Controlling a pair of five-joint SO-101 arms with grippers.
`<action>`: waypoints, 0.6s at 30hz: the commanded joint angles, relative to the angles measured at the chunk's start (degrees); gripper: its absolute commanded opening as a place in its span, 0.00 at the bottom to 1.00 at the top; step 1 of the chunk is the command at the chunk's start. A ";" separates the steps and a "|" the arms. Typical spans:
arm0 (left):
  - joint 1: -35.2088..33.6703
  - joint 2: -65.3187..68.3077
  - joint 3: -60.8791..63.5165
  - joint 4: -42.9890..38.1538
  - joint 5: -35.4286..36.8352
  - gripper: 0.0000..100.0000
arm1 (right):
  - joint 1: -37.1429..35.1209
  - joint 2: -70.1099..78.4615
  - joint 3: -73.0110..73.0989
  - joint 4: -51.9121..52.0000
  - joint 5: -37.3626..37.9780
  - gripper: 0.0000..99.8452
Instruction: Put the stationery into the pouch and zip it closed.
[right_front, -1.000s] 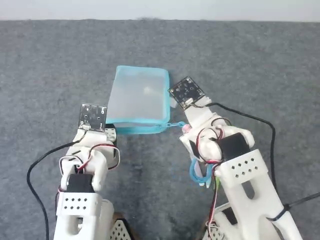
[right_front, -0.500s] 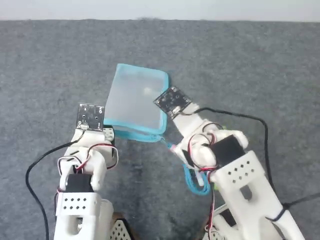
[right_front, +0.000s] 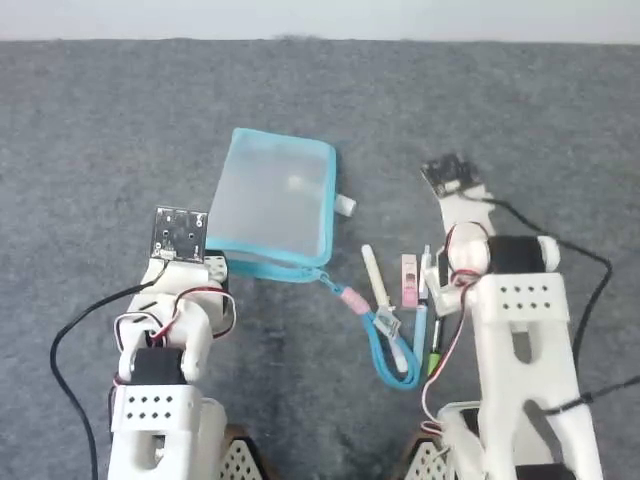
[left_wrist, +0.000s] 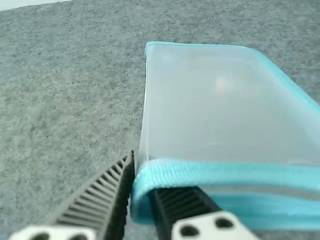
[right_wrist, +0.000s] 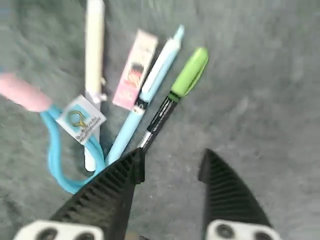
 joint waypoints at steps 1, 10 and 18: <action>-0.53 -0.88 -0.75 -2.20 0.53 0.01 | -0.75 -0.13 6.42 -6.11 -1.32 0.10; -0.35 -0.97 -0.04 -2.11 0.44 0.01 | -3.65 5.23 13.54 -16.84 -1.14 0.10; -0.44 -0.97 0.13 -2.11 0.44 0.01 | -3.56 18.15 13.89 -25.45 -0.88 0.10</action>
